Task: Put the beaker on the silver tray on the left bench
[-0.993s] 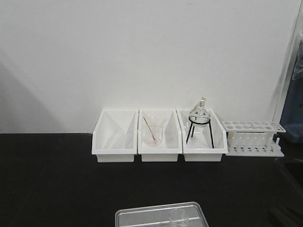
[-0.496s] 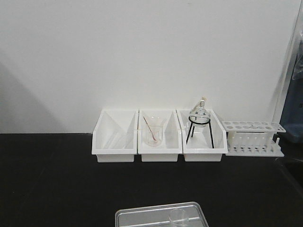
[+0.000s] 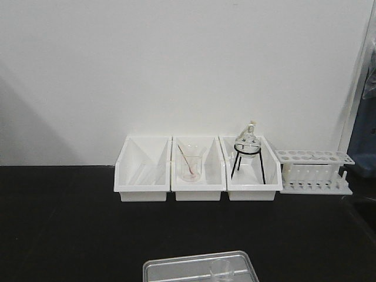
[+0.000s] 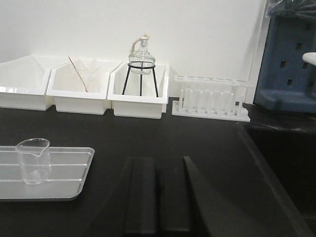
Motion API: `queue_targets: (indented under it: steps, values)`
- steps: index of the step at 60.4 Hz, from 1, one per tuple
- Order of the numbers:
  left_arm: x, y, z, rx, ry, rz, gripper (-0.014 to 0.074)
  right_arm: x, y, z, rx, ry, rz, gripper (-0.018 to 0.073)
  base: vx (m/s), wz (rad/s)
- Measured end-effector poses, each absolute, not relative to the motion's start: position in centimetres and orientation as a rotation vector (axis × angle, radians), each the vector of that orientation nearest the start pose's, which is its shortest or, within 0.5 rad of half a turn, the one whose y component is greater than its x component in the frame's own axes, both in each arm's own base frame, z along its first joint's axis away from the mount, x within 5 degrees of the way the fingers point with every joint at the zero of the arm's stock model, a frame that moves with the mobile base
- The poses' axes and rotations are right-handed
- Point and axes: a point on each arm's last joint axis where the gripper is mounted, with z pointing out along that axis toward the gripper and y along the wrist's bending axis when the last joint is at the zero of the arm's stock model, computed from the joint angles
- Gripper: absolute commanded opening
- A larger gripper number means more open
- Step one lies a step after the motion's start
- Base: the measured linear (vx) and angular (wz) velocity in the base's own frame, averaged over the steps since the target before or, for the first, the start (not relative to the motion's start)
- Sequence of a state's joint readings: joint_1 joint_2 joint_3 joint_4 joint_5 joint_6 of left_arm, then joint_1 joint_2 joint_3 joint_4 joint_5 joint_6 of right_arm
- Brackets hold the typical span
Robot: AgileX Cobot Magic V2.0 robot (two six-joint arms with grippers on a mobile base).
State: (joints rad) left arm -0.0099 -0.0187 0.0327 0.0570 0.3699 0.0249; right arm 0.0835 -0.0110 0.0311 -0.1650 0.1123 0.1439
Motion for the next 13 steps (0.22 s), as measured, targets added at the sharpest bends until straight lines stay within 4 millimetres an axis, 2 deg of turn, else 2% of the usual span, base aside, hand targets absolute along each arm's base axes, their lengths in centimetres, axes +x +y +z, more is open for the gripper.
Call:
queue_targets:
  steps: [13]
  values:
    - [5.24, 0.14, 17.00, 0.068, 1.866, 0.066, 0.0001, 5.67, 0.31, 19.32, -0.069, 1.613, 0.034, -0.0014, 0.00, 0.00]
